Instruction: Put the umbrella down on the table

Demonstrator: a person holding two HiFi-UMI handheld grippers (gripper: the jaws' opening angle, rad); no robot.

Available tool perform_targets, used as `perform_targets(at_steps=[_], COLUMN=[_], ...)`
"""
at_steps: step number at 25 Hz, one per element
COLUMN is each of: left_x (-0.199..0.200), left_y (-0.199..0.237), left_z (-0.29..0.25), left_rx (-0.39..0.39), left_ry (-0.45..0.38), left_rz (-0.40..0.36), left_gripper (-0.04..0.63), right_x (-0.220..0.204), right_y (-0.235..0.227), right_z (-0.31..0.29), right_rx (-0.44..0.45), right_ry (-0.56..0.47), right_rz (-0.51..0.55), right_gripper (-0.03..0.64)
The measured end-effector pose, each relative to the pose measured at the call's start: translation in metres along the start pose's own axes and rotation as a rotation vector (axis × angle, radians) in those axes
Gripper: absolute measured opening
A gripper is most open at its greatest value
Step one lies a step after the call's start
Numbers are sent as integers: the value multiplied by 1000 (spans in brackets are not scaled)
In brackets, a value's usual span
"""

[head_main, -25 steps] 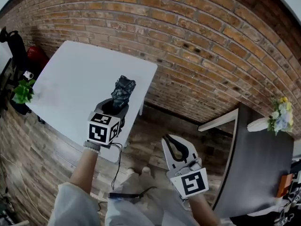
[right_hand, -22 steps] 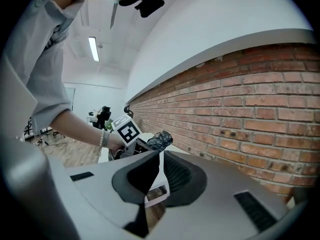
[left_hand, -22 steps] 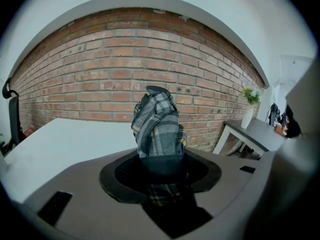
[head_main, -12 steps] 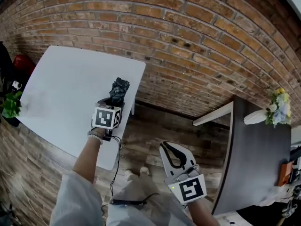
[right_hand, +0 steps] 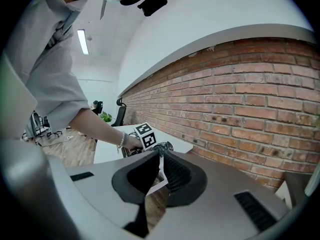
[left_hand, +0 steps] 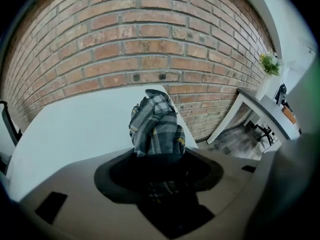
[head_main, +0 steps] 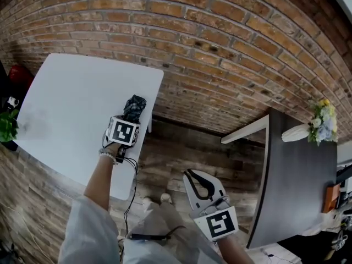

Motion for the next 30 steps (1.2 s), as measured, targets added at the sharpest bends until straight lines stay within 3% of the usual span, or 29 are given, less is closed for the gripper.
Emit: perform_targets(at_steps=[3, 8, 14, 19, 22, 30], left_x=[0, -7, -10, -17, -22, -31], left_y=[-2, 2, 4, 10, 11, -14], left_z=[1, 19, 65, 126, 161, 257], left_rx=[-2, -13, -17, 50, 105, 147], left_ry=[-15, -78, -241, -425, -506, -715], left_rz=[-15, 35, 69, 179, 192, 124], left_gripper=[262, 287, 281, 119, 52, 25], right_x=[0, 5, 12, 26, 38, 69], right_y=[2, 5, 13, 24, 28, 41], right_z=[1, 0, -1, 1, 0, 2], right_rx=[5, 17, 34, 64, 78, 105], right_ry=[2, -10, -23, -31, -57, -152], right_rz=[3, 16, 35, 49, 59, 92], right_gripper=[57, 57, 57, 57, 57, 57])
Point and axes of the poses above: the fingertips, and each gripper's own axes: z backward along the fingers, y to its left, x out of its top, the point moved 10 cm from there along z, backward along the fingers, and after that the axes turned 1 degree about x, right-handed, at the moved point
